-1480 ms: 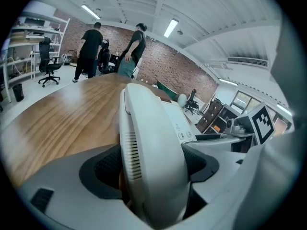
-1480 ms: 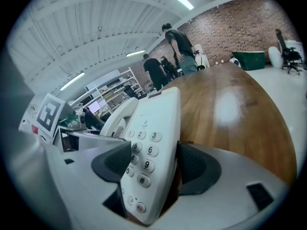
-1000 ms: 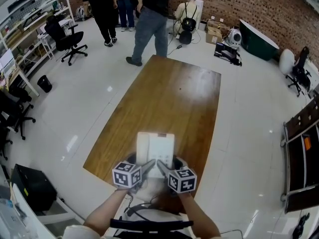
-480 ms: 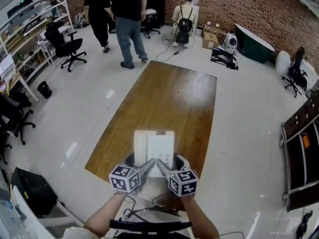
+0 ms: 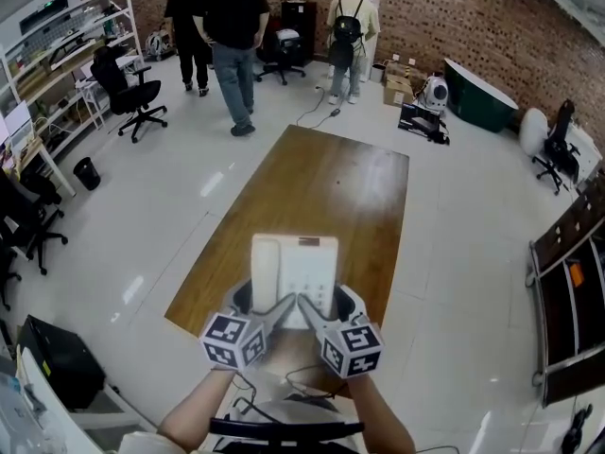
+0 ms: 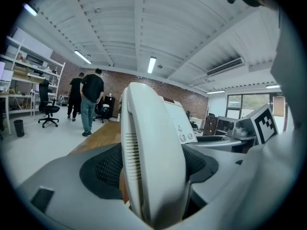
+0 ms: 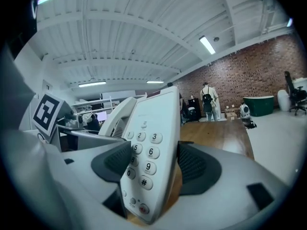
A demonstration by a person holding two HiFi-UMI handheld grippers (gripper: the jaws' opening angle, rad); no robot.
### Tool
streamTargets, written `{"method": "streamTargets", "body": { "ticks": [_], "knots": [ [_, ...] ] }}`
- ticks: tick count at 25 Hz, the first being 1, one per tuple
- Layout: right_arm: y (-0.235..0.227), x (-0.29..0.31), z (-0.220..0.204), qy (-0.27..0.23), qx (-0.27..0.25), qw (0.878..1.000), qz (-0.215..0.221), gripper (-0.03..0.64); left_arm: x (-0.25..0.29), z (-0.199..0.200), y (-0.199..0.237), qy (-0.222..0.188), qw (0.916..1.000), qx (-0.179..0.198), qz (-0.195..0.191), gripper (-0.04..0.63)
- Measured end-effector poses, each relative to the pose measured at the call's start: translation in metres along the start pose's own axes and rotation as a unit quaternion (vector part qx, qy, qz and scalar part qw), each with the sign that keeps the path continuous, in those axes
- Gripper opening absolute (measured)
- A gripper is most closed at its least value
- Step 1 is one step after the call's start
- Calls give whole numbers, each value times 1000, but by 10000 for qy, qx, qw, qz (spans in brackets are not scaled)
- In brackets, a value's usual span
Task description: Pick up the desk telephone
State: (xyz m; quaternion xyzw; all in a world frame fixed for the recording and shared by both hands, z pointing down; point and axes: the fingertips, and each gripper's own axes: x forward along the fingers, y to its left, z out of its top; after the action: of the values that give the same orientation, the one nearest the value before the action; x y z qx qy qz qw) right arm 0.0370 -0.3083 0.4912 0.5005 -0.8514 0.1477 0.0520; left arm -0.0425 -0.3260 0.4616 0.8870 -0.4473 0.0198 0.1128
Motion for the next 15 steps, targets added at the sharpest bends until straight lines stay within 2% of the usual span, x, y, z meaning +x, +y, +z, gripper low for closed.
{"method": "streamTargets", "body": {
  "ticks": [15],
  "knots": [
    [33, -40, 79, -909, -592, 9940, 107, 311, -40, 79, -32, -934, 9948, 409, 16, 365]
  ]
}}
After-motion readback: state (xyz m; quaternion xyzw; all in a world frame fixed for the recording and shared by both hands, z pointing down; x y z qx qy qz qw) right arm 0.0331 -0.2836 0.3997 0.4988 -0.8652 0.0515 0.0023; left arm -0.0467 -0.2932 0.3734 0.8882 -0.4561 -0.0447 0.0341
